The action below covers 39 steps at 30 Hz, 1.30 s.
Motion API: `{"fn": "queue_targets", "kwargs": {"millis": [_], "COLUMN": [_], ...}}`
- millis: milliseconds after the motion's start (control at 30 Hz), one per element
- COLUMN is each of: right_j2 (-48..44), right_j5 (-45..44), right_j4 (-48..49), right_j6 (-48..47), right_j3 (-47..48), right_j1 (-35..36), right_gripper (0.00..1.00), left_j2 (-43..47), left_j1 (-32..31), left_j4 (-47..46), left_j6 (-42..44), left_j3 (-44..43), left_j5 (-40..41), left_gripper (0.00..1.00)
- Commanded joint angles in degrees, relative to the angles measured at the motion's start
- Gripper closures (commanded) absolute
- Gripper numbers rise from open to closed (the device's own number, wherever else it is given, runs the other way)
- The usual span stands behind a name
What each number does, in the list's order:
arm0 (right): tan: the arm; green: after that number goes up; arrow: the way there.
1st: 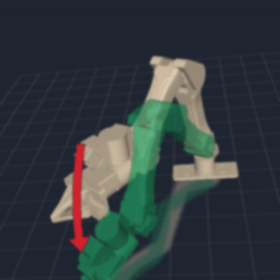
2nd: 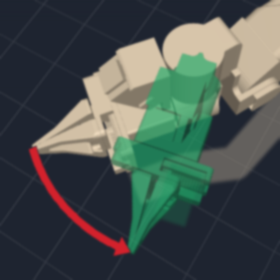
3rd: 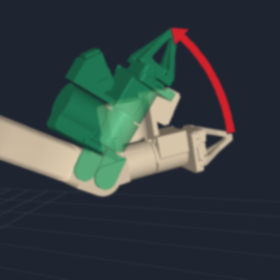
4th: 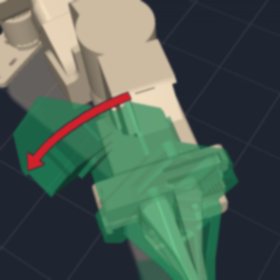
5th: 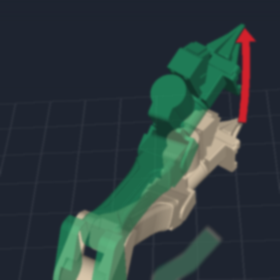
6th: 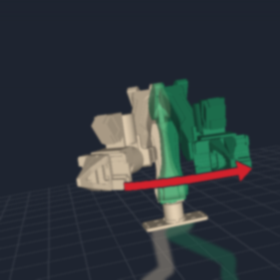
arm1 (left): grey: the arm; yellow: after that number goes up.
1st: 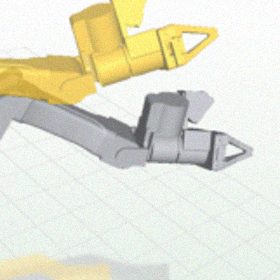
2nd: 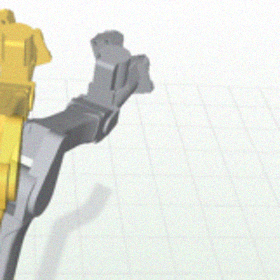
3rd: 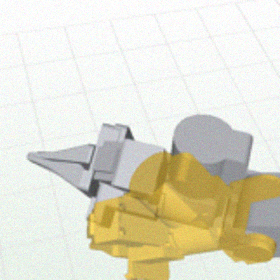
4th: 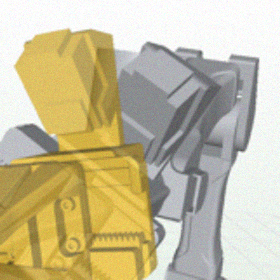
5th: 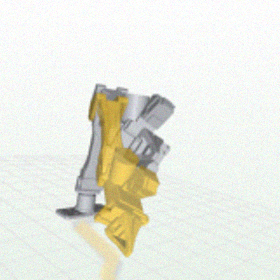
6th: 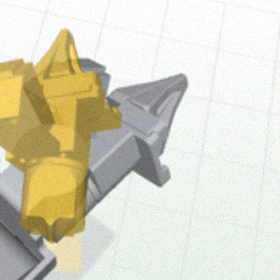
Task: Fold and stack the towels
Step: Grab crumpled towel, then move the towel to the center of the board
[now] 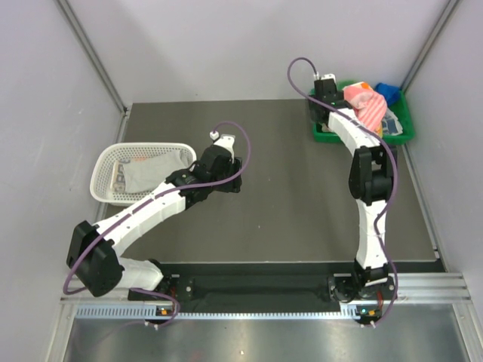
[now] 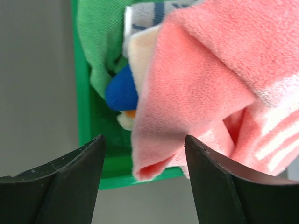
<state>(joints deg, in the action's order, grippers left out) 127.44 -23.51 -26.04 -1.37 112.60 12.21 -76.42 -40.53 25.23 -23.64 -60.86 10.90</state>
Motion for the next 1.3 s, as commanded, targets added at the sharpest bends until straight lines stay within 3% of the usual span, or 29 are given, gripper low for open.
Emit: {"fn": "queue_targets", "kwargs": {"millis": [0,100,200,367,400,500,967,1267], "right_j2": [0.6,1.9,2.6,1.9,1.6,-0.2,-23.7,-35.1], "right_j5": [-7.1,-8.1,-9.7,-10.8,-10.8,-10.6,-3.2,-0.9], "right_j4": [-2.2,-2.4,-2.4,-3.0,-3.6,-4.2,-5.7,-5.1], "right_j6": [-1.8,-2.4,-2.9,-3.6,-3.7,-3.4,3.6,5.1], "right_j3": [4.6,5.3,5.6,6.4,6.7,7.5,8.3,7.9], "right_j1": [0.4,0.5,0.5,0.5,0.4,0.4,1.9,11.2], "right_gripper": [0.32,0.37,0.55,0.76,0.86,1.0,1.0,1.0], "left_j2": [0.3,0.2,0.1,-0.2,-0.2,-0.2,1.1,5.1], "left_j1": [-0.2,-0.1,-0.1,-0.1,-0.2,-0.1,-0.1,0.0], "left_j4": [-3.3,-3.3,-3.5,-3.7,-4.0,-4.0,-4.8,-5.2], "left_j6": [0.1,0.1,0.0,-0.2,-0.3,-0.4,-1.4,-2.3], "left_j3": [0.4,0.3,0.4,0.5,0.5,0.4,0.1,0.2], "left_j5": [-0.4,-0.4,-0.5,-1.0,-1.0,-1.1,-0.8,3.9], "left_gripper": [0.42,0.42,0.42,0.43,0.43,0.43,0.44,0.44]}}
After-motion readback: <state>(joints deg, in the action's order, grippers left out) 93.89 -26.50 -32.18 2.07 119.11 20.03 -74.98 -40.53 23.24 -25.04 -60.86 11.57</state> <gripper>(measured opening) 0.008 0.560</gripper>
